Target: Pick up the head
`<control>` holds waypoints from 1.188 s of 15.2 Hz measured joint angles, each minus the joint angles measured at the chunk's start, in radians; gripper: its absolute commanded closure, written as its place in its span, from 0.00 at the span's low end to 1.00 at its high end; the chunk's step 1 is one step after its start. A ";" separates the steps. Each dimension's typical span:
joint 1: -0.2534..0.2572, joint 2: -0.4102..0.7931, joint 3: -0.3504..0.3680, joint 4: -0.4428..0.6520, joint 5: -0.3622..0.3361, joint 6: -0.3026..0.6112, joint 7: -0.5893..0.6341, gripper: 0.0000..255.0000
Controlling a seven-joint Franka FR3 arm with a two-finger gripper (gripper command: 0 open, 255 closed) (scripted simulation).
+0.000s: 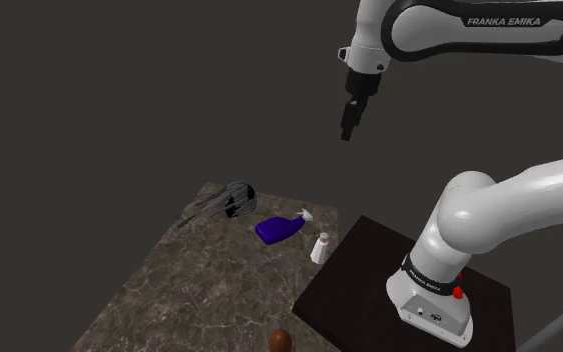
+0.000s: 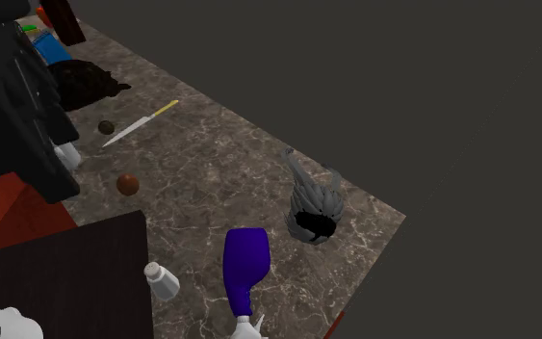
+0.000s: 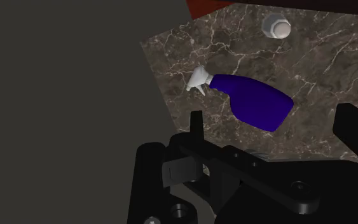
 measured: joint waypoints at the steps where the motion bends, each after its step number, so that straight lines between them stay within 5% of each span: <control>1: 0.000 0.000 0.000 0.000 0.000 0.000 0.000 0.00; 18: 0.099 0.534 -0.081 0.065 -0.083 0.531 -0.379 0.00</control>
